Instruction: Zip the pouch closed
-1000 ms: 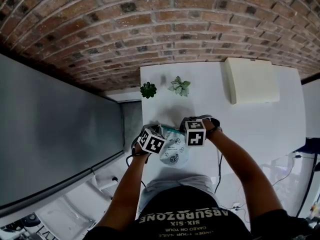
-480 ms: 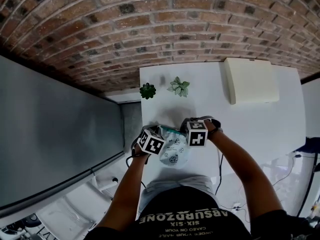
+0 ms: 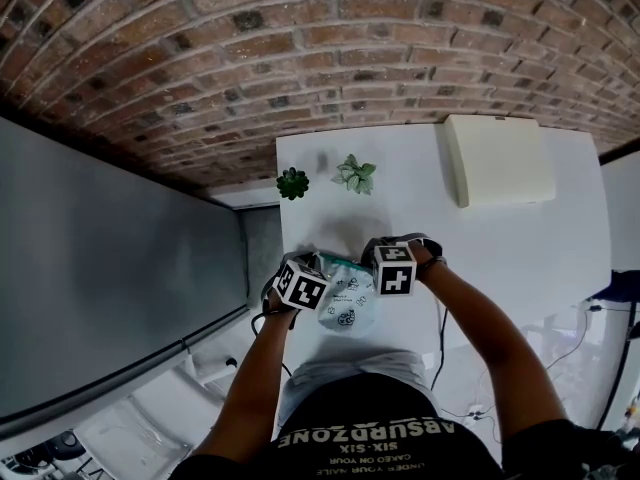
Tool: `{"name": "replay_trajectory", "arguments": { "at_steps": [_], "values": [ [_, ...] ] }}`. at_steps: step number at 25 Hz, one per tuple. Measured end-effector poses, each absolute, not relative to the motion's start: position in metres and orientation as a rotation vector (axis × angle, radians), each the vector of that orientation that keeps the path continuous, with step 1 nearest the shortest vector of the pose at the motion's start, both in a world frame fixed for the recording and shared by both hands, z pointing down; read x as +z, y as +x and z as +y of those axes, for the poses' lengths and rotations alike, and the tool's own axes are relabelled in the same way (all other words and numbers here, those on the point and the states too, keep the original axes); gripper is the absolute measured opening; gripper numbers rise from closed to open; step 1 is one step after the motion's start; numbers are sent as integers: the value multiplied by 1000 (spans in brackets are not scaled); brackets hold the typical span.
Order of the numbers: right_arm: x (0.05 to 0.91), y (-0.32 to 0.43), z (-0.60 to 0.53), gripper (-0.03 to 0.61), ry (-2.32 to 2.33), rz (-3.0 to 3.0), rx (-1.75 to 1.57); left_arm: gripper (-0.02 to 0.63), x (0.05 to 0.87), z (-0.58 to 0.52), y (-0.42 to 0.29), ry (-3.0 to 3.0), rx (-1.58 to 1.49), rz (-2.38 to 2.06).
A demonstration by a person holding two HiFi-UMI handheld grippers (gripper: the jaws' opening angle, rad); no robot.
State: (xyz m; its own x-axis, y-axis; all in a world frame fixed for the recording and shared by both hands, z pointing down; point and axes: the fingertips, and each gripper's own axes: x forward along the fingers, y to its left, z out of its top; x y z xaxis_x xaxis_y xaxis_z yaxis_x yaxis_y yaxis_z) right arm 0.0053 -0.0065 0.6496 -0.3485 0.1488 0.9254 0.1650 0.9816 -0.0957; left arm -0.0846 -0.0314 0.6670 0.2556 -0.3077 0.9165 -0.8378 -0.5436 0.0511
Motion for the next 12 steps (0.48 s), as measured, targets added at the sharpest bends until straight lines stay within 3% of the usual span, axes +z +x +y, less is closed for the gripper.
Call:
{"name": "replay_trajectory", "arguments": {
  "at_steps": [12],
  "values": [
    [646,8,-3,0,-229,-1925,-19,18,670,-33,-88,1981,1277,-1054]
  ]
}}
